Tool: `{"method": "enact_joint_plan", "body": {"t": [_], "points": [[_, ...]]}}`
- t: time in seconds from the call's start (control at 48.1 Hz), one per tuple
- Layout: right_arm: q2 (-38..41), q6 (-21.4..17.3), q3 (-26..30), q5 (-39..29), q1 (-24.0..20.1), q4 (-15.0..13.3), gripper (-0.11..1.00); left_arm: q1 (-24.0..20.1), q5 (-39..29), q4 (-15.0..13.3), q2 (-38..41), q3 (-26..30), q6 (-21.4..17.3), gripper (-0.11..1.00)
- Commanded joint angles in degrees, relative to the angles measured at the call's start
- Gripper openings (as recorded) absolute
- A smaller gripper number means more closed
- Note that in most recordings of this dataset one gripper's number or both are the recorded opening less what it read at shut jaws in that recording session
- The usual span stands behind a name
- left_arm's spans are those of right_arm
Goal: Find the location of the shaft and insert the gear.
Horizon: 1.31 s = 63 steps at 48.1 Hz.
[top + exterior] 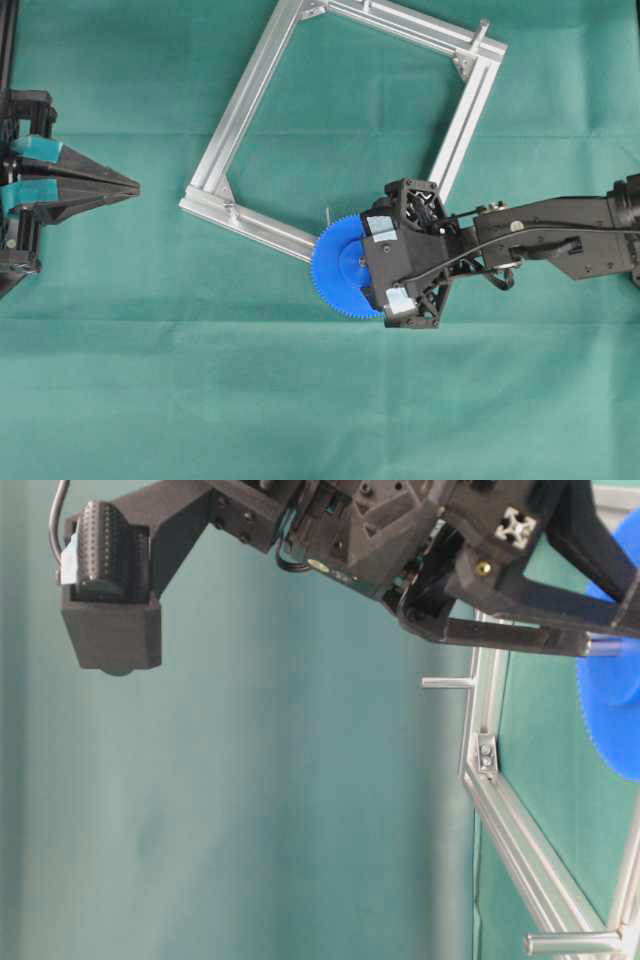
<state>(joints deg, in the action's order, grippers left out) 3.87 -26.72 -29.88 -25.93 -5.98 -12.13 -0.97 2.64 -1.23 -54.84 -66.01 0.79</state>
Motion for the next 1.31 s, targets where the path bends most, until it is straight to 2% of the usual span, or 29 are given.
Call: {"method": "enact_joint_plan", "body": {"t": [0.0, 0.956, 1.101, 1.288], "points": [[-0.88, -0.18, 1.93, 0.35, 0.79, -0.26, 0.69, -0.09, 0.18, 0.0, 0.35, 0.62, 0.0, 0.01], [-0.97, -0.7, 1.67, 0.44, 0.62, 0.0, 0.7, -0.09, 0.18, 0.0, 0.35, 0.62, 0.0, 0.01], [-0.97, -0.62, 1.85, 0.53, 0.62, -0.26, 0.88, -0.09, 0.18, 0.0, 0.35, 0.62, 0.0, 0.01], [-0.88, -0.35, 1.93, 0.44, 0.62, -0.26, 0.87, -0.09, 0.18, 0.0, 0.44, 0.62, 0.09, 0.01]]}}
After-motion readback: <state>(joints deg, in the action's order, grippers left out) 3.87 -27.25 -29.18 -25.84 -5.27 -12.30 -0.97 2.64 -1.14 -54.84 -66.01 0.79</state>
